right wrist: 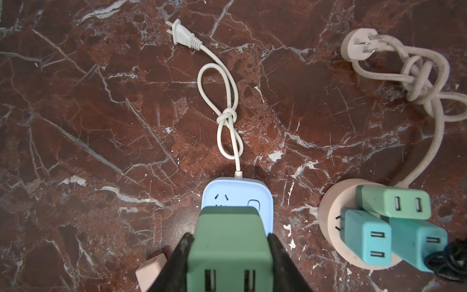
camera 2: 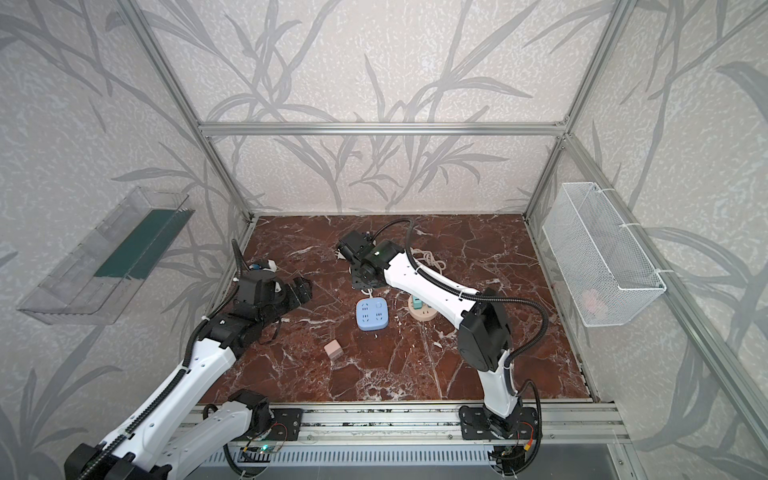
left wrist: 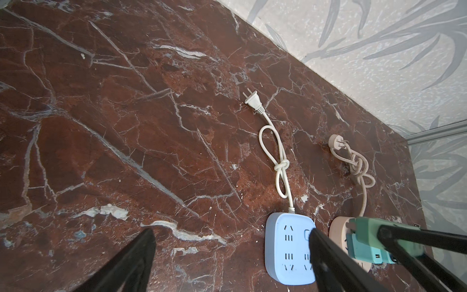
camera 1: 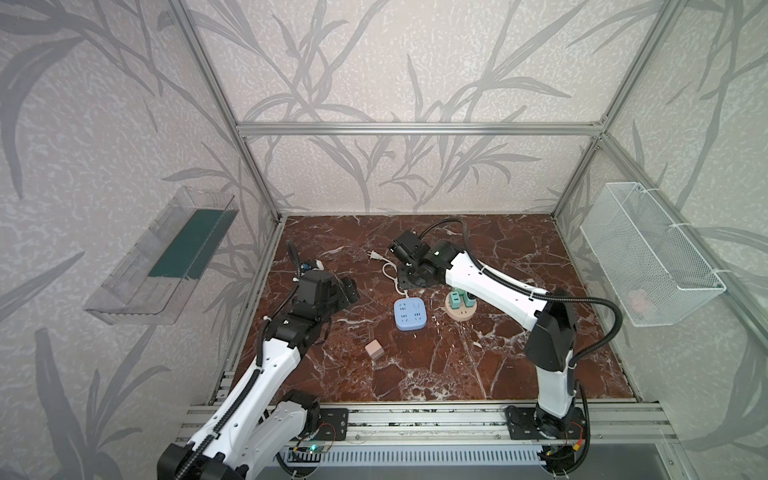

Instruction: Insert the plug

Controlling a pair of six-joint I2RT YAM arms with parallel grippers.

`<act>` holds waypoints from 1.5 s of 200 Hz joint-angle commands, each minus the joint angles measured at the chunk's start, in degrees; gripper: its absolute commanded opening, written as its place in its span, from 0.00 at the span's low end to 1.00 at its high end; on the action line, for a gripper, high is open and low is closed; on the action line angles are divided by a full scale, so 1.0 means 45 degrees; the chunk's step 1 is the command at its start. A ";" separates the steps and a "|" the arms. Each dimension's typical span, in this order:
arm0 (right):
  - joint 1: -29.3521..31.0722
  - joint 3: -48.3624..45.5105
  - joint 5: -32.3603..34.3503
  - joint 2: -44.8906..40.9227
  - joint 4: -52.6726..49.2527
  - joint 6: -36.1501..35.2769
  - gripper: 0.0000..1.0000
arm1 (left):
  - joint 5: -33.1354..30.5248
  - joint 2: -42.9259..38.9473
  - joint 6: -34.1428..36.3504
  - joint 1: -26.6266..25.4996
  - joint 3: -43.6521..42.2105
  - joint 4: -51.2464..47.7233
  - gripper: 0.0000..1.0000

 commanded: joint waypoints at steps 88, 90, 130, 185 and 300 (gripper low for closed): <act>0.0173 -0.0946 -0.0918 0.0658 0.0815 0.1022 0.00 | 0.0140 0.0152 -0.0014 0.0060 -0.0330 0.0419 0.92; 0.0174 -0.0966 -0.0938 0.0670 0.0815 0.1022 0.00 | 0.0148 0.0141 -0.0014 0.0057 -0.0330 0.0416 0.92; 0.0272 -0.1457 -0.1270 0.0725 0.1194 0.1022 0.00 | 0.0128 0.0147 -0.0005 0.0062 -0.0408 0.0499 0.92; 0.0357 -0.1351 -0.1418 0.1180 0.1215 0.0988 0.00 | 0.0099 0.0078 -0.0015 0.0062 -0.0530 0.0579 0.92; 0.0408 -0.1037 -0.0935 0.1408 0.0547 0.0612 0.00 | 0.0113 0.0039 -0.0073 0.0062 -0.0813 0.0846 0.92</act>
